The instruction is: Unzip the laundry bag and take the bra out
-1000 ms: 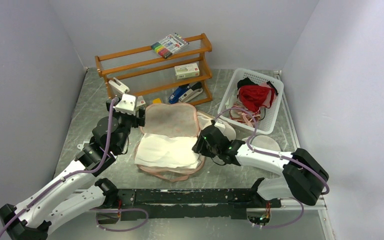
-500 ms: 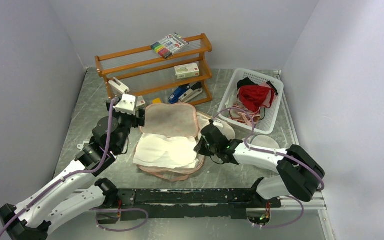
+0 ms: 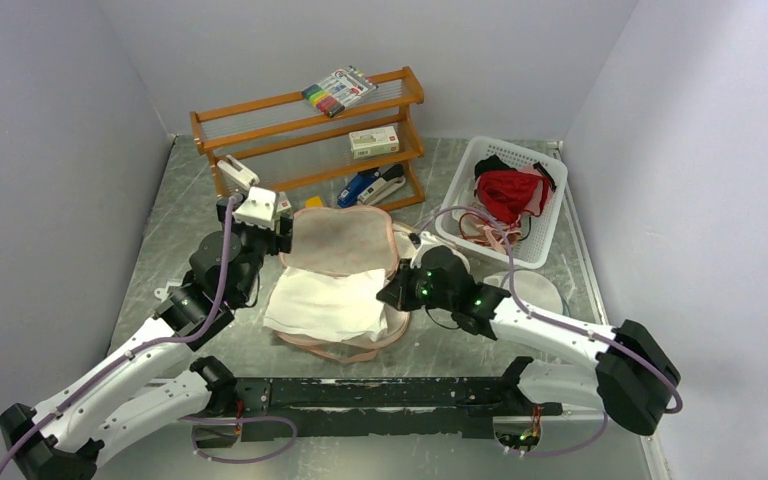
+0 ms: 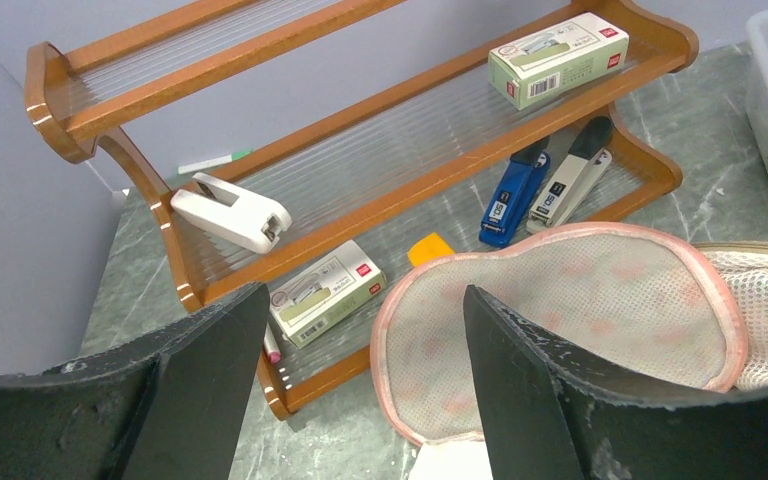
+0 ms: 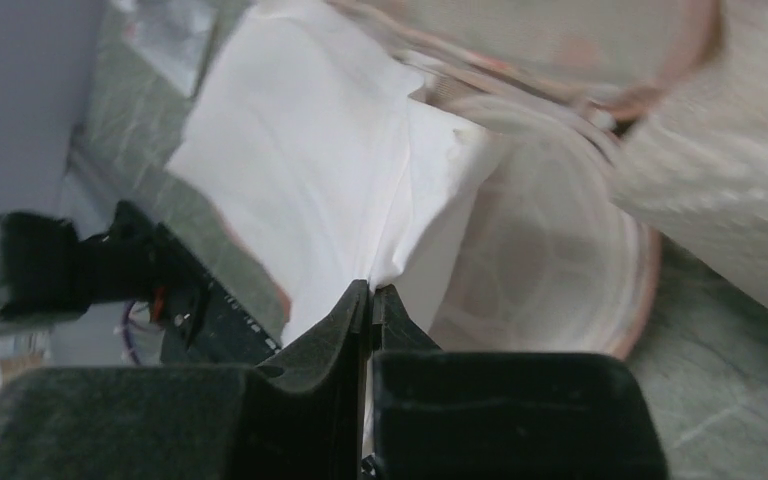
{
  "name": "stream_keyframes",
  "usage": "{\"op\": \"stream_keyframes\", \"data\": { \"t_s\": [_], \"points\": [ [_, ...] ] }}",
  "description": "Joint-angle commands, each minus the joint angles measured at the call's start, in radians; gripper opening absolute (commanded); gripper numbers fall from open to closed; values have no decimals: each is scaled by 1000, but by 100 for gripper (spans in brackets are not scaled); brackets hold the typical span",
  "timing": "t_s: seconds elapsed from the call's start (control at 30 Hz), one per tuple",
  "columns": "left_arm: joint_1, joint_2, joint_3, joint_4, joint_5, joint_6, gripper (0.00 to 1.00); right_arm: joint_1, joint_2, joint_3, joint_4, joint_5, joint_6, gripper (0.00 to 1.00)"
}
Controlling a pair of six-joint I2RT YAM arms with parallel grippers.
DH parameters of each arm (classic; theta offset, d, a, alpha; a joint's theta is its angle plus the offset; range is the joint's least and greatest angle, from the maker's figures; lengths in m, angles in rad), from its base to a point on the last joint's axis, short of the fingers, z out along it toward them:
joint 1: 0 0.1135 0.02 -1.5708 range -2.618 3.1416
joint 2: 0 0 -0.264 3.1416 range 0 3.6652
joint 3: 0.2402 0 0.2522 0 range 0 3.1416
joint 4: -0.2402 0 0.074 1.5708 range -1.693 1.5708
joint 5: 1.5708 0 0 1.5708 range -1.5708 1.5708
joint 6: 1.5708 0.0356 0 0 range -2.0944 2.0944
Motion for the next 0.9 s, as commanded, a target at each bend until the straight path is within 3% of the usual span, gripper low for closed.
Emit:
{"op": "stream_keyframes", "data": {
  "t_s": [0.0, 0.17, 0.33, 0.6, 0.87],
  "points": [
    [9, -2, 34, 4, 12, -9, 82, -5, -88, 37, 102, -138, -159, 0],
    [15, -22, 32, 8, -2, -4, 82, -5, -164, 127, 31, -74, -268, 0],
    [24, -27, 26, 13, -8, -1, 82, -5, -222, 227, -64, 89, -340, 0],
    [40, -17, 37, 3, 2, -5, 81, -7, -358, 251, 48, 432, -334, 0],
    [74, -45, 34, 9, 25, -15, 82, -8, -222, 514, 12, 829, -426, 0]
  ]
}}
